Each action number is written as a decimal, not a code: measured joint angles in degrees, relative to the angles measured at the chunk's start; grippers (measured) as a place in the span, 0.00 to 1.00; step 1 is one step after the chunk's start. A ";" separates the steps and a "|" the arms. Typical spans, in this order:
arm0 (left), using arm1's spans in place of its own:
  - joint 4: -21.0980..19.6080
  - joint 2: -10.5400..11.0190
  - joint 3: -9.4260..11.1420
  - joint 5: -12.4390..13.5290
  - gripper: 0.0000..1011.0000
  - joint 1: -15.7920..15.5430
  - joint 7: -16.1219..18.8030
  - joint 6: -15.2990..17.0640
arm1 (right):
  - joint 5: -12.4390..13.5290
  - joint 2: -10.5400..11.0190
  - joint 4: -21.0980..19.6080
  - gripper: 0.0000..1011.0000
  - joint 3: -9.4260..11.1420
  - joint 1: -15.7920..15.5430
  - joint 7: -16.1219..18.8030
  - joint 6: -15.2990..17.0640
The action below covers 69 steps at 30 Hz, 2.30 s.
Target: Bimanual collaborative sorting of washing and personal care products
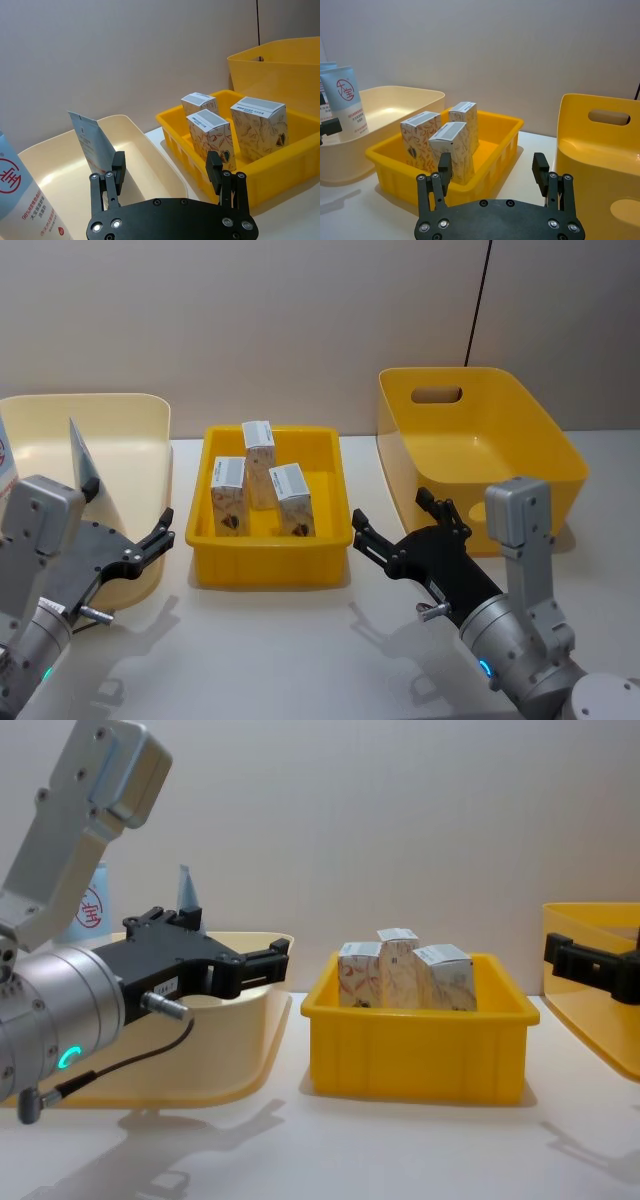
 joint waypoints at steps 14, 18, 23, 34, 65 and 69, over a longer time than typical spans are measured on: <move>0.00 0.00 0.00 0.00 0.99 0.00 0.00 0.00 | 0.00 0.00 0.00 0.99 0.00 0.00 0.00 0.00; 0.00 0.00 0.00 0.00 0.99 0.00 0.00 0.00 | 0.00 0.00 0.00 0.99 0.00 0.00 0.00 0.00; 0.00 0.00 0.00 0.00 0.99 0.00 0.00 0.00 | 0.00 0.00 0.00 0.99 0.00 0.00 0.00 0.00; 0.00 0.00 -0.01 0.00 0.99 0.00 0.00 0.00 | 0.00 0.00 0.00 0.99 0.00 0.00 0.00 0.00; 0.00 0.00 0.00 0.00 0.99 0.00 0.00 0.00 | 0.00 0.00 0.00 0.99 0.00 0.00 0.00 0.00; 0.00 0.00 0.00 0.00 0.99 0.00 0.00 0.00 | 0.00 0.00 0.00 0.99 0.00 0.00 0.00 0.00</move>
